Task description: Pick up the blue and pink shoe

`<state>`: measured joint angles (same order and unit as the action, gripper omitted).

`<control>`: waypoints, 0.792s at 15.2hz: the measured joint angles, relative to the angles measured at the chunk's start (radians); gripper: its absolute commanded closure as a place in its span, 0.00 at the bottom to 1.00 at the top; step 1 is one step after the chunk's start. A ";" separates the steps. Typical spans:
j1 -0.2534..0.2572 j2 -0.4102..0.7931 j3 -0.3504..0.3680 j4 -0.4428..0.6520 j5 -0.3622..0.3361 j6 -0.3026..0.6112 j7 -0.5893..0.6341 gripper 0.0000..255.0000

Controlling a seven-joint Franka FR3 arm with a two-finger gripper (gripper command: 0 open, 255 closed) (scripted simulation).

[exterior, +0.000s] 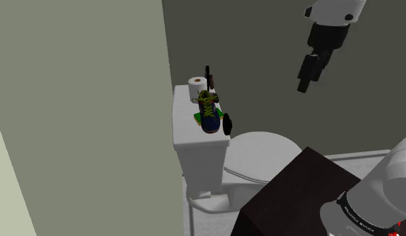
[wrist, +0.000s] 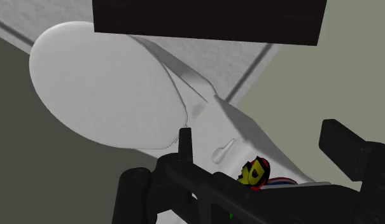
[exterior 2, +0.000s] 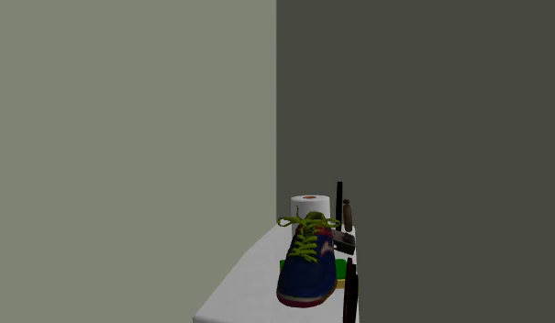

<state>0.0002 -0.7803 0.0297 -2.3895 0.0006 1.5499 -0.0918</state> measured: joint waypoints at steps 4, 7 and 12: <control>-0.004 0.048 0.029 0.000 0.019 0.058 0.055 0.00; -0.009 0.132 0.075 0.001 0.044 0.157 0.137 0.00; -0.023 0.282 0.140 0.033 0.061 0.303 0.272 0.00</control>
<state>-0.0229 -0.4988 0.1699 -2.3562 0.0621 1.8526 0.1804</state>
